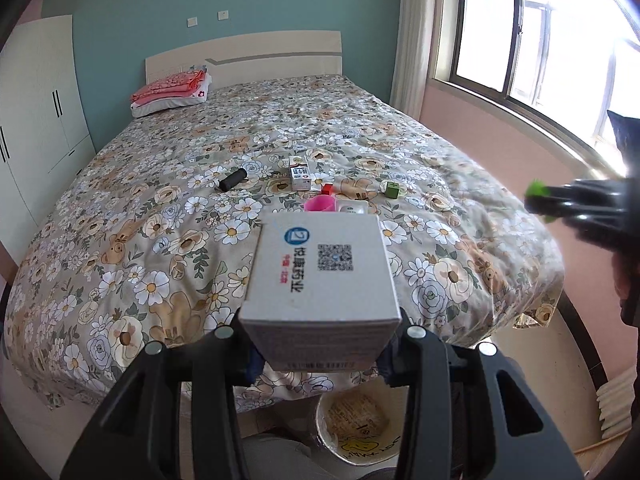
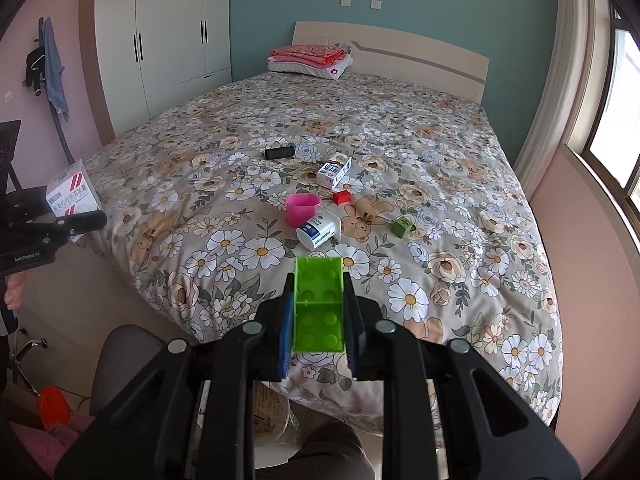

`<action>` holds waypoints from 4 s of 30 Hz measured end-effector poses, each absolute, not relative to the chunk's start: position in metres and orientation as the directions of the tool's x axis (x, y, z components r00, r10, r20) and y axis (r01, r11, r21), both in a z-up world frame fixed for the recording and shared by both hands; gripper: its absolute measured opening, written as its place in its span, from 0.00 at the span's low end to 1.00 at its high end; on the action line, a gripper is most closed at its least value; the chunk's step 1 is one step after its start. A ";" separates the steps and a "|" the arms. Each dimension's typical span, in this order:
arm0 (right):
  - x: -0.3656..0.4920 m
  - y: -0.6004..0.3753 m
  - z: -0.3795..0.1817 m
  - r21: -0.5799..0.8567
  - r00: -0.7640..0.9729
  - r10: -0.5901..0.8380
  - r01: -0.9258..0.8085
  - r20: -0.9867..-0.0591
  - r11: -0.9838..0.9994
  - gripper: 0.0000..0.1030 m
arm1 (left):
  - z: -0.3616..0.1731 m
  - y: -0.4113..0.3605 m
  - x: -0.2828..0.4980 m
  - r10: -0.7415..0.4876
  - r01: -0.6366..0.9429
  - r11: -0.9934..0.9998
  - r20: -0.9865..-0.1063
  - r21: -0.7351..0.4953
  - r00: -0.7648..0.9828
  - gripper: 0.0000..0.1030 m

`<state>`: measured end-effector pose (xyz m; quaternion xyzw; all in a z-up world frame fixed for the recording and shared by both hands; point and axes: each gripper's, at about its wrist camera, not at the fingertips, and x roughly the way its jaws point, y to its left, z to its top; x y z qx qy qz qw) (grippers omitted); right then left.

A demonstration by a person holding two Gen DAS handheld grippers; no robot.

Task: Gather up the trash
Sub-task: 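Carry the white box and green block toward the trash bin, then open left tool over the bin while right tool releases the green block, then move both tools back toward the items on the bed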

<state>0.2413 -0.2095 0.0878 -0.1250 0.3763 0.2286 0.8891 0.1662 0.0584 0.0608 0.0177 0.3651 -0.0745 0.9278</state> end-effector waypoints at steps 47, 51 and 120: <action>0.176 -0.107 -0.315 0.190 -0.086 0.174 -0.612 -0.981 0.768 0.22 | -0.323 -0.011 0.168 -0.131 0.197 0.973 -0.991 -0.122 0.030 0.43; 0.185 -0.105 -0.338 0.243 -0.146 0.195 -0.540 -0.970 0.806 0.22 | -0.347 -0.013 0.177 -0.157 0.165 0.974 -0.987 -0.158 -0.014 0.43; 0.207 -0.175 -0.153 0.213 0.187 0.327 -0.456 -0.927 0.864 0.57 | -0.170 0.033 0.176 -0.349 0.271 0.927 -0.860 -0.258 0.374 0.85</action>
